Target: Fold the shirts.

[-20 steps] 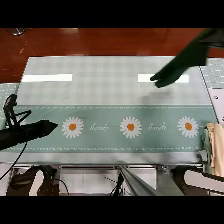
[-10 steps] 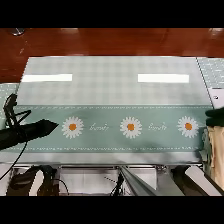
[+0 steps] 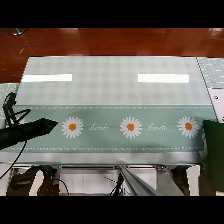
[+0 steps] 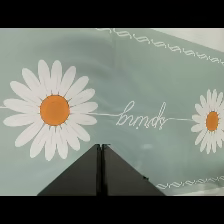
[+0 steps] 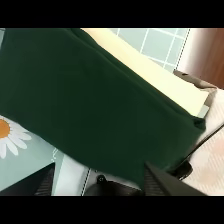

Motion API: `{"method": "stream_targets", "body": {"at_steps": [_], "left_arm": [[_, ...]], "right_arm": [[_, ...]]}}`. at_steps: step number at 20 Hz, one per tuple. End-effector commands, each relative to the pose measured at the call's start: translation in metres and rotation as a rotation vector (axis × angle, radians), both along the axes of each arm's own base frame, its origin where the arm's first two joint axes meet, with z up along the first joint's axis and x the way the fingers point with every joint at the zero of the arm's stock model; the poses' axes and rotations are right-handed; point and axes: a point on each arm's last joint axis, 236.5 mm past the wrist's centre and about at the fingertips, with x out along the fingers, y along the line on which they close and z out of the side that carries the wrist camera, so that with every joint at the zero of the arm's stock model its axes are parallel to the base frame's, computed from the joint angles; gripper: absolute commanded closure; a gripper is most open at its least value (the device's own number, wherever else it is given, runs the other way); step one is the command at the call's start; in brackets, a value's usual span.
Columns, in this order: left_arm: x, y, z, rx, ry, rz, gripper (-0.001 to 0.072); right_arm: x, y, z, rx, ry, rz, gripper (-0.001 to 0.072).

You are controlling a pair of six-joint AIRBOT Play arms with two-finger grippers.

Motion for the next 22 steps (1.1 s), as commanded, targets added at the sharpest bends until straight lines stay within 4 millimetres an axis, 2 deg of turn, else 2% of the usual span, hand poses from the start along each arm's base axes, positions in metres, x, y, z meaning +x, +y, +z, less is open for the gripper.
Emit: {"method": "stream_targets", "body": {"at_steps": [1, 2, 3, 4, 5, 6, 7, 8, 9, 10, 11, 12, 13, 14, 15, 16, 17, 19, 22], "left_arm": [[0.015, -0.002, 0.018, -0.024, -0.077, 0.012, 0.0682], [0.016, -0.008, 0.030, -0.027, -0.098, -0.034, 0.0682], [0.023, -0.011, 0.047, -0.033, -0.127, -0.052, 0.0682], [0.033, -0.010, 0.067, -0.026, -0.166, -0.060, 0.0682], [0.048, -0.007, 0.090, -0.014, -0.211, -0.064, 0.0682], [0.065, -0.007, 0.118, -0.028, -0.252, -0.066, 0.0682], [0.082, -0.013, 0.147, -0.072, -0.291, -0.078, 0.0683], [0.098, -0.024, 0.175, -0.107, -0.333, -0.115, 0.0683], [0.115, -0.038, 0.198, -0.114, -0.373, -0.169, 0.0683], [0.128, -0.054, 0.209, -0.098, -0.396, -0.229, 0.0683], [0.135, -0.071, 0.205, -0.072, -0.385, -0.288, 0.0683], [0.135, -0.086, 0.186, -0.014, -0.346, -0.348, 0.0683], [0.134, -0.091, 0.153, 0.061, -0.263, -0.364, 0.0683], [0.130, -0.085, 0.114, 0.147, -0.151, -0.331, 0.0684], [0.125, -0.071, 0.075, 0.252, -0.041, -0.271, 0.0683], [0.121, -0.056, 0.047, 0.323, 0.033, -0.214, 0.0682], [0.118, -0.050, 0.035, 0.351, 0.063, -0.197, 0.0682], [0.120, -0.045, 0.030, 0.365, 0.067, -0.200, 0.0682], [0.120, -0.042, 0.031, 0.366, 0.069, -0.195, 0.0682]], "right_arm": [[0.030, -0.015, -0.002, -0.016, -0.103, 0.038, 0.0097], [0.052, -0.021, 0.004, -0.019, -0.182, 0.064, 0.0129], [0.078, -0.025, 0.013, -0.014, -0.277, 0.103, 0.0287], [0.118, -0.024, 0.028, 0.005, -0.430, 0.175, 0.0557], [0.166, -0.013, 0.050, 0.033, -0.622, 0.287, 0.0685], [0.215, 0.007, 0.080, 0.077, -0.830, 0.411, 0.0685], [0.256, 0.037, 0.104, 0.124, -0.974, 0.549, 0.0685], [0.286, 0.073, 0.112, 0.150, -1.026, 0.695, 0.0685], [0.310, 0.117, 0.106, 0.152, -1.009, 0.870, 0.0685], [0.326, 0.157, 0.088, 0.120, -0.935, 1.053, 0.0685], [0.333, 0.190, 0.058, 0.080, -0.797, 1.221, 0.0685], [0.332, 0.211, 0.015, 0.030, -0.586, 1.353, 0.0685], [0.328, 0.219, -0.028, -0.018, -0.374, 1.409, 0.0685], [0.323, 0.220, -0.064, -0.058, -0.214, 1.418, 0.0686], [0.316, 0.219, -0.097, -0.087, -0.080, 1.410, 0.0686], [0.308, 0.218, -0.124, -0.095, 0.008, 1.387, 0.0686], [0.301, 0.218, -0.148, -0.081, 0.064, 1.355, 0.0686], [0.294, 0.219, -0.172, -0.046, 0.109, 1.349, 0.0686], [0.295, 0.210, -0.171, -0.080, 0.135, 1.342, 0.0686]]}}
